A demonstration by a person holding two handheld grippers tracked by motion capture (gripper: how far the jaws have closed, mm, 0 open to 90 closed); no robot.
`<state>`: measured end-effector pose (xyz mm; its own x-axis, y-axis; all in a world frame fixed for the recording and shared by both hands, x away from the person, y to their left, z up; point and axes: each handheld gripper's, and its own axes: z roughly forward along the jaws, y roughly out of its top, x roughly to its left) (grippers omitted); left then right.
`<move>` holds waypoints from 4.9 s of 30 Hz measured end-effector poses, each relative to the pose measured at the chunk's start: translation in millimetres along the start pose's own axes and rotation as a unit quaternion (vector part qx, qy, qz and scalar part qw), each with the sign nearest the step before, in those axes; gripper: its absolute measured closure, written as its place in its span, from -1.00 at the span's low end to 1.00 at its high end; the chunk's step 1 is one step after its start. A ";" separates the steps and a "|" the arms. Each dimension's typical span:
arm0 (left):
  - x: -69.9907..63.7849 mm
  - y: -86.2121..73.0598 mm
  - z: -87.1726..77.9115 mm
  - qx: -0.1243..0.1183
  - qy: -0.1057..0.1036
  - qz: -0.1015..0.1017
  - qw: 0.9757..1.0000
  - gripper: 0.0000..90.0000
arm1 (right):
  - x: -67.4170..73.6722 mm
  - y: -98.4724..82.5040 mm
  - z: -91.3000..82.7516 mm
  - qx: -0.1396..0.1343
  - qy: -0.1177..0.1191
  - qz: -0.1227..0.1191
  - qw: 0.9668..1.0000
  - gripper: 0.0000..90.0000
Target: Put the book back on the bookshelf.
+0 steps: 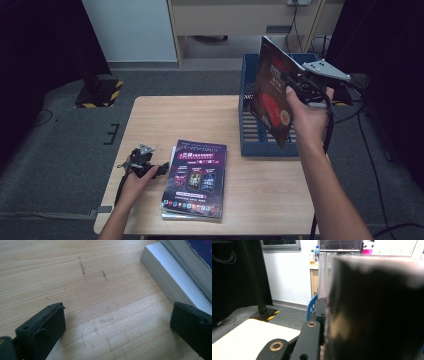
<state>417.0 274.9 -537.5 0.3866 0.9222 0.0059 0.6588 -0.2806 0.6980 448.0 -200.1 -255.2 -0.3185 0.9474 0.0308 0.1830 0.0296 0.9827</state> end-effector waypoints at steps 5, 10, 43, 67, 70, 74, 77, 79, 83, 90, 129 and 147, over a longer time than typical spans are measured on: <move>-0.1 0.1 0.0 0.000 0.000 0.000 1.000 -1.00 | -1.5 -0.7 16.2 0.003 -0.009 0.012 1.000 0.93; -0.3 0.1 0.0 0.000 0.001 -0.001 1.000 -1.00 | 4.2 0.0 32.3 0.008 -0.017 0.008 1.000 0.93; -0.7 0.2 0.2 0.000 0.001 -0.002 1.000 -1.00 | 17.0 -12.1 78.3 -0.002 -0.048 0.009 0.999 0.93; -1.0 0.1 0.4 -0.001 0.001 -0.004 1.000 -1.00 | 23.9 -52.2 92.5 -0.022 -0.051 0.008 0.998 0.93; -0.7 0.1 0.0 0.001 0.001 0.000 1.000 -1.00 | 26.4 -59.4 94.0 -0.022 -0.057 -0.001 0.998 0.93; -0.7 0.1 0.0 0.001 0.001 0.000 1.000 -1.00 | 27.0 -71.4 96.2 -0.020 -0.061 0.004 0.998 0.93; -0.7 0.1 0.1 0.001 0.001 -0.001 1.000 -1.00 | 27.5 -81.7 97.6 -0.017 -0.060 0.009 0.998 0.93; -0.9 0.3 0.2 0.001 0.001 -0.001 1.000 -1.00 | 27.9 -87.8 98.1 -0.014 -0.059 0.012 0.998 0.93; -1.9 0.8 0.7 0.001 0.000 0.001 1.000 -1.00 | 28.7 -99.2 97.7 -0.007 -0.054 0.028 0.998 0.92; -3.1 0.9 1.0 0.000 0.000 0.001 1.000 -1.00 | 34.1 -116.1 91.1 -0.009 -0.041 0.021 0.999 0.91; -3.6 0.9 0.9 0.000 0.000 0.002 1.000 -1.00 | 30.4 -86.6 93.8 -0.008 -0.037 -0.011 0.999 0.93; -4.8 1.0 0.8 0.001 0.000 0.001 1.000 -1.00 | 28.4 -88.4 101.2 -0.023 -0.070 -0.006 0.997 0.93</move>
<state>416.3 270.0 -537.3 0.3886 0.9214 0.0075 0.6584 -0.2834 0.6973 516.9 -143.6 -359.7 -0.1861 0.9825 -0.0029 0.1371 0.0289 0.9901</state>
